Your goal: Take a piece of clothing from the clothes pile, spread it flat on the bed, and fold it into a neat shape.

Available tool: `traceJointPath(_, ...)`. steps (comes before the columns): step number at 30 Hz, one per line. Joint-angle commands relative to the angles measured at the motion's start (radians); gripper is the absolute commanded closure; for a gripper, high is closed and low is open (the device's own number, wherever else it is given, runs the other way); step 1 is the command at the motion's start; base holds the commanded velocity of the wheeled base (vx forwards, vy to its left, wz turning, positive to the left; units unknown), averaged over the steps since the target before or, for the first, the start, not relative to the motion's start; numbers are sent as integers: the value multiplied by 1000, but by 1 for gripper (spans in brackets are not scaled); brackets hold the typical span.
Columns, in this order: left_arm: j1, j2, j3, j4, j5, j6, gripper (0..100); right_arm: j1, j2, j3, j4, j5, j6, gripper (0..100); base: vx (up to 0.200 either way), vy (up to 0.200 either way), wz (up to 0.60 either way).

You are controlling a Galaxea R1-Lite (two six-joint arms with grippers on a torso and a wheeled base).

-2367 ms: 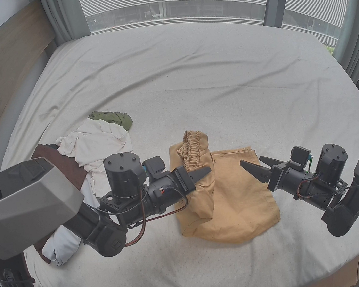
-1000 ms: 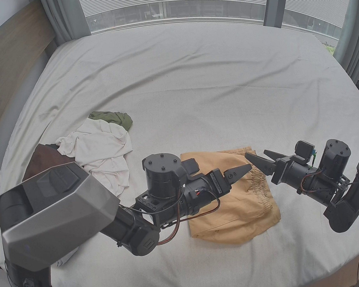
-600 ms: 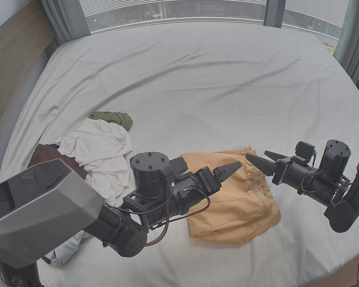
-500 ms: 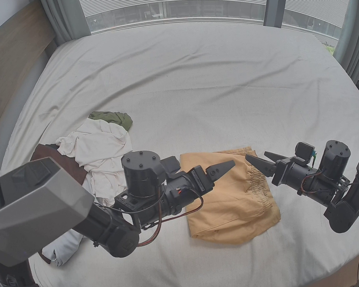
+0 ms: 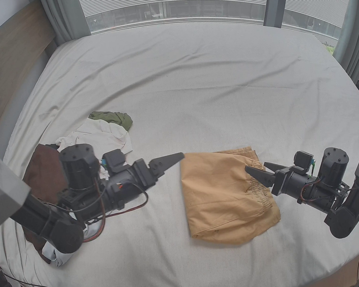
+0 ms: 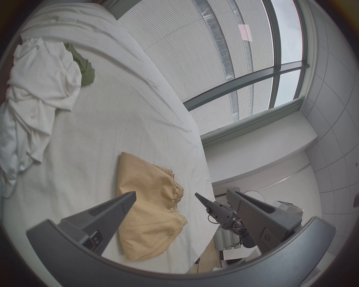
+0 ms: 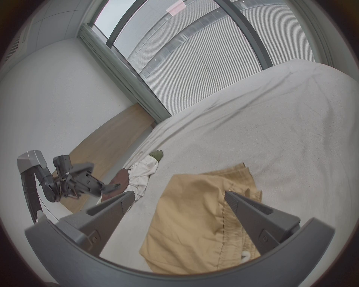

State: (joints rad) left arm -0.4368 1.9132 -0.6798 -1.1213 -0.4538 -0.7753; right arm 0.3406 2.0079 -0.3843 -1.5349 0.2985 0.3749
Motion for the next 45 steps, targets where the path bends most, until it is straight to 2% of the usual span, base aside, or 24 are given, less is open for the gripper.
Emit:
traceJointPath(1, 99, -118, 98, -3, -55, 7, 0, -8, 66, 54, -1, -1, -5, 0, 0, 0, 0)
traceJointPath(8, 138, -122, 149, -2, -65, 80, 0, -35, 111, 67, 9, -1, -5, 0, 0, 0, 0)
traceJointPath(9, 139, -118, 160, 3, -66, 128, 0, -49, 134, 67, 9, -1, -5, 0, 0, 0, 0)
traceJointPath(12, 138, -108, 178, 1, -66, 168, 0, -58, 166, 70, 9, -1, -5, 0, 0, 0, 0)
traceJointPath(28, 136, -72, 186, -9, -62, 179, 0, -45, 215, 64, -1, -1, 4, 0, 0, 0, 0)
traceJointPath(29, 136, -71, 186, -9, -62, 179, 0, -45, 216, 64, -1, -1, 4, 100, 0, 0, 0)
traceJointPath(45, 133, -25, 203, -74, -62, 191, 0, -61, 160, 71, 19, -1, 2, 100, 0, 0, 0)
